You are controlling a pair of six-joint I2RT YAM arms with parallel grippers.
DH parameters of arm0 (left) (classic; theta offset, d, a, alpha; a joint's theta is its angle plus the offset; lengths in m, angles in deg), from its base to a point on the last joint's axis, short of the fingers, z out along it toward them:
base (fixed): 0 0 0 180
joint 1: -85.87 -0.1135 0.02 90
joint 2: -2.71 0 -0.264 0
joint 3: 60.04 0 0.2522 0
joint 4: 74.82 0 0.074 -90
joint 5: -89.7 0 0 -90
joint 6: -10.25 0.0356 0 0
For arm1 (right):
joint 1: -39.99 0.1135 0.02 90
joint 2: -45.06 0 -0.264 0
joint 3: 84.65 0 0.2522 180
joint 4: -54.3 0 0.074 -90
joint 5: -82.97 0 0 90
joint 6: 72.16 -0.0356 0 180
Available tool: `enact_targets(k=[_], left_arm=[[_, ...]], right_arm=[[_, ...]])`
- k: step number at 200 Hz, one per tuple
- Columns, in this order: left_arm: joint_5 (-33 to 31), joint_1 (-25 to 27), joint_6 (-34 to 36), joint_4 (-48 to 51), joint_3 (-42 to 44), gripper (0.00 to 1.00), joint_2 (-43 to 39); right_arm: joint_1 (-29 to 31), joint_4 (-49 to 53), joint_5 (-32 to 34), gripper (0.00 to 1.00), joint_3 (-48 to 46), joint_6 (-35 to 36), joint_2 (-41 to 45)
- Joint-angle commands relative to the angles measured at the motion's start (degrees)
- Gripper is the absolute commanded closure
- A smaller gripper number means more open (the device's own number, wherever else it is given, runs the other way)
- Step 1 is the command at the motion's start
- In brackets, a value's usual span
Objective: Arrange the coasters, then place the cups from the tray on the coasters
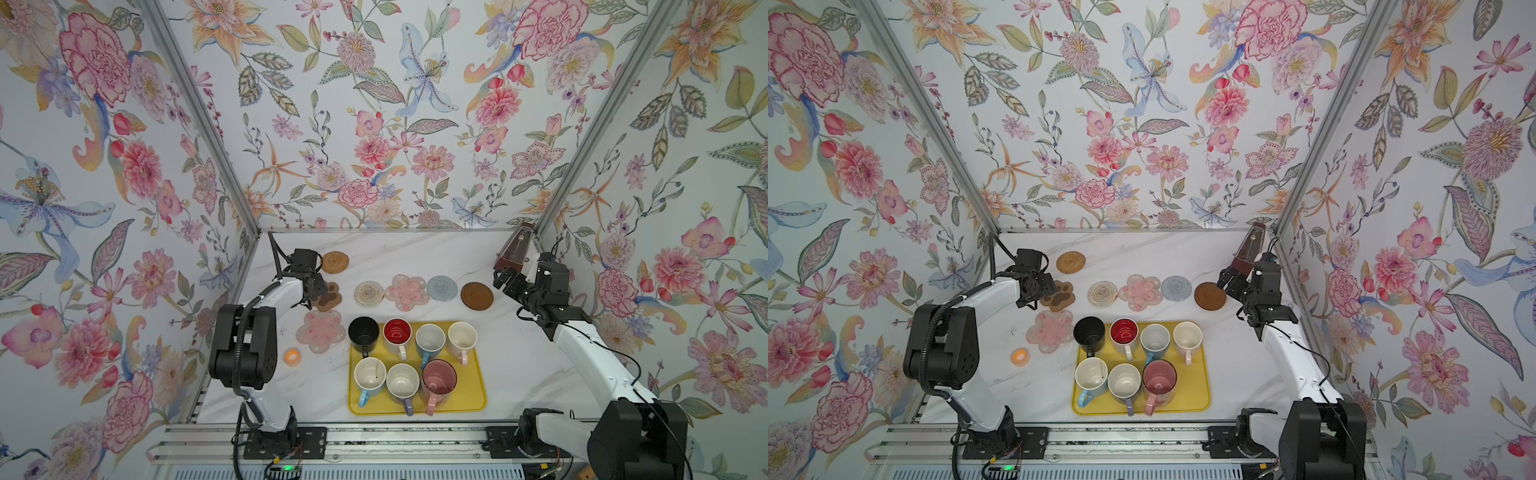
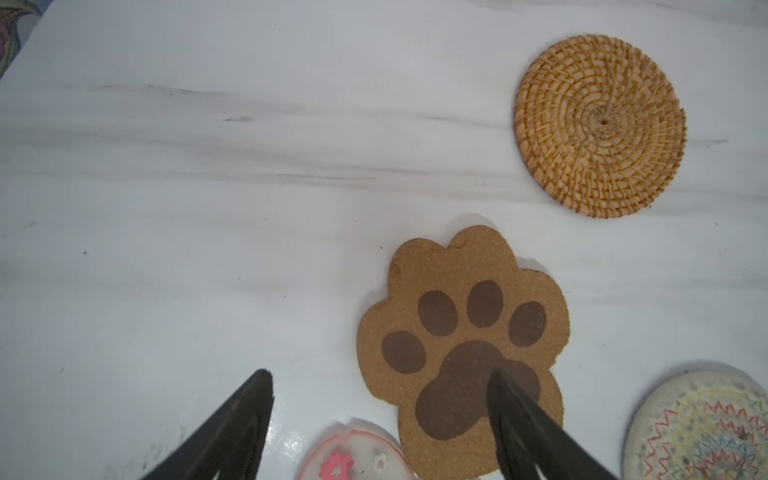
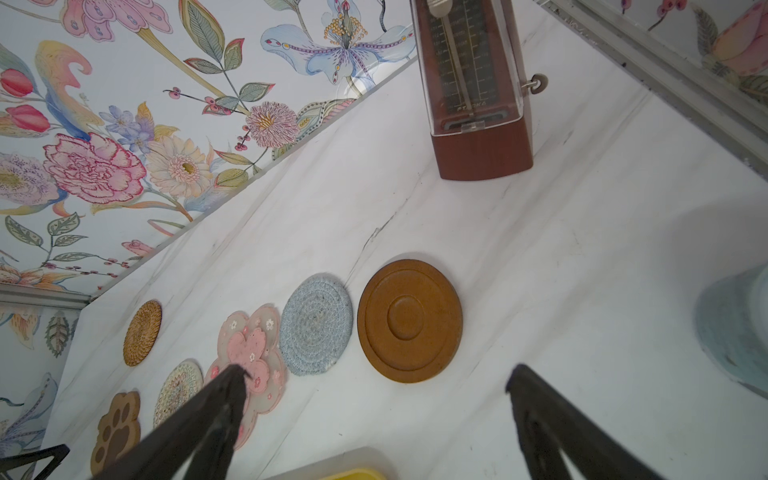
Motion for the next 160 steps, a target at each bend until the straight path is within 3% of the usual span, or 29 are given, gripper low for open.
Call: enact_targets(k=[1, 160], left_arm=[[2.38, -0.84, -0.65, -1.65, 1.59, 0.17, -0.01], [5.19, -1.68, 0.80, -2.43, -6.21, 0.18, 10.98]], right_arm=[[0.76, -0.43, -0.46, 0.01, 0.25, 0.00, -0.86], [0.80, 0.86, 0.84, 0.01, 0.00, 0.56, 0.49]])
